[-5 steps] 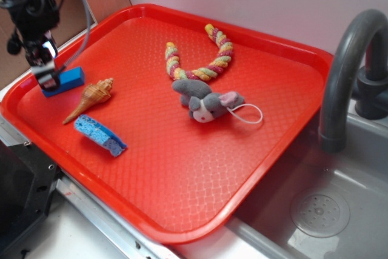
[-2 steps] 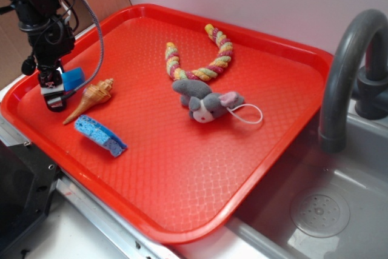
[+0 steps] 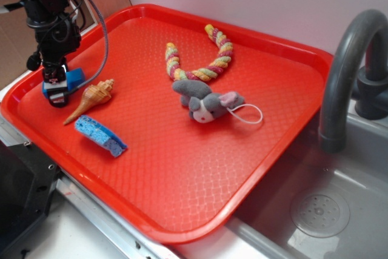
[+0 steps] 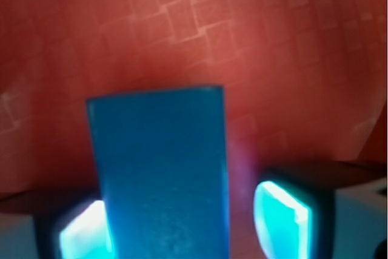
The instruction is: Grab the blue block.
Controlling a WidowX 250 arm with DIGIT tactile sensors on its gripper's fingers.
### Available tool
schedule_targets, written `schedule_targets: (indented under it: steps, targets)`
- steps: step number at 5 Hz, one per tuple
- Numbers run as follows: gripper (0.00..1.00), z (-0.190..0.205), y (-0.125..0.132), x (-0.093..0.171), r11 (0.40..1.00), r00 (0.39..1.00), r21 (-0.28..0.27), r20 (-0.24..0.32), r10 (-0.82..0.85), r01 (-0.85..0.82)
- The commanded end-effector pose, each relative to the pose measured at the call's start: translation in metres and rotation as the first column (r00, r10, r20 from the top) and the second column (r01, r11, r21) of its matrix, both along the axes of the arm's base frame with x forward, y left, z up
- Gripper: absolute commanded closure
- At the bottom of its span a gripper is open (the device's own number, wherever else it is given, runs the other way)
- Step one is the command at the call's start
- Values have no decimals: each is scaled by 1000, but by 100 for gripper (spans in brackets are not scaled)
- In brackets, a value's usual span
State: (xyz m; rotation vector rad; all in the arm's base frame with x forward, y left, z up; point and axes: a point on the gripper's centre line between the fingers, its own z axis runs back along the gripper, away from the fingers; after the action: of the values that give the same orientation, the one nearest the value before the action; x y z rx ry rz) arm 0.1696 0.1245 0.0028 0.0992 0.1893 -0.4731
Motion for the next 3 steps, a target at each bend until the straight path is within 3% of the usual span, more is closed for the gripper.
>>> schedule_targets:
  steps: [1, 3]
  targets:
    - [100, -18, -5, 9, 996, 999, -67, -9, -51, 50]
    - [100, 63, -8, 29, 975, 971, 6, 91, 222, -223]
